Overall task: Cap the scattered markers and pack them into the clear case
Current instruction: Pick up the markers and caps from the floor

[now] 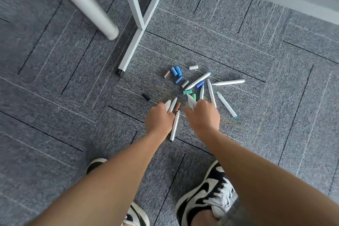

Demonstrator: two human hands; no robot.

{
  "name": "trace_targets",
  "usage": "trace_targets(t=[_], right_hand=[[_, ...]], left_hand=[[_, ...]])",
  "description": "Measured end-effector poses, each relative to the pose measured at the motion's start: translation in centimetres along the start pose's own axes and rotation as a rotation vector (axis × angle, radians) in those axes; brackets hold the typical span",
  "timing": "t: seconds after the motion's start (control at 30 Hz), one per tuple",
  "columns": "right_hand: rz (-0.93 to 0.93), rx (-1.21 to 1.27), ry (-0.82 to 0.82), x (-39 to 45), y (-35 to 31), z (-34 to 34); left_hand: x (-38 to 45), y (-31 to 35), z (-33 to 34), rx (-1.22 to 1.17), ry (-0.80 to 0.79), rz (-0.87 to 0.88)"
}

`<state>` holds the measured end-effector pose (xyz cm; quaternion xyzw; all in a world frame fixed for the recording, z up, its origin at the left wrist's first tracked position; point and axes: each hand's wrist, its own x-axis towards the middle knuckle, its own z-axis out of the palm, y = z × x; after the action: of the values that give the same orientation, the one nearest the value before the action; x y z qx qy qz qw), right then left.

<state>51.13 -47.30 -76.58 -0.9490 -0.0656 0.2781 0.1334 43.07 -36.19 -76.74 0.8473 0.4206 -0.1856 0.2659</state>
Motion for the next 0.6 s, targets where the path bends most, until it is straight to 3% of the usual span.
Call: trace_targets(t=[0.23,0.43,0.6], right_hand=[[0.067,0.109,0.024,0.2,1.9,-2.7],[0.072,0.286,-0.02,0.4,3.1,-3.1],[0.059,0.314,0.013,0.5,3.2,-3.0]], left_hand=[[-1.3,-0.3,-0.5,-0.142,-0.018,-0.017],[-3.1,0.2,0.0,-0.306,0.057,-0.018],[-3.4,0.5,1.6,-0.301,0.054,-0.037]])
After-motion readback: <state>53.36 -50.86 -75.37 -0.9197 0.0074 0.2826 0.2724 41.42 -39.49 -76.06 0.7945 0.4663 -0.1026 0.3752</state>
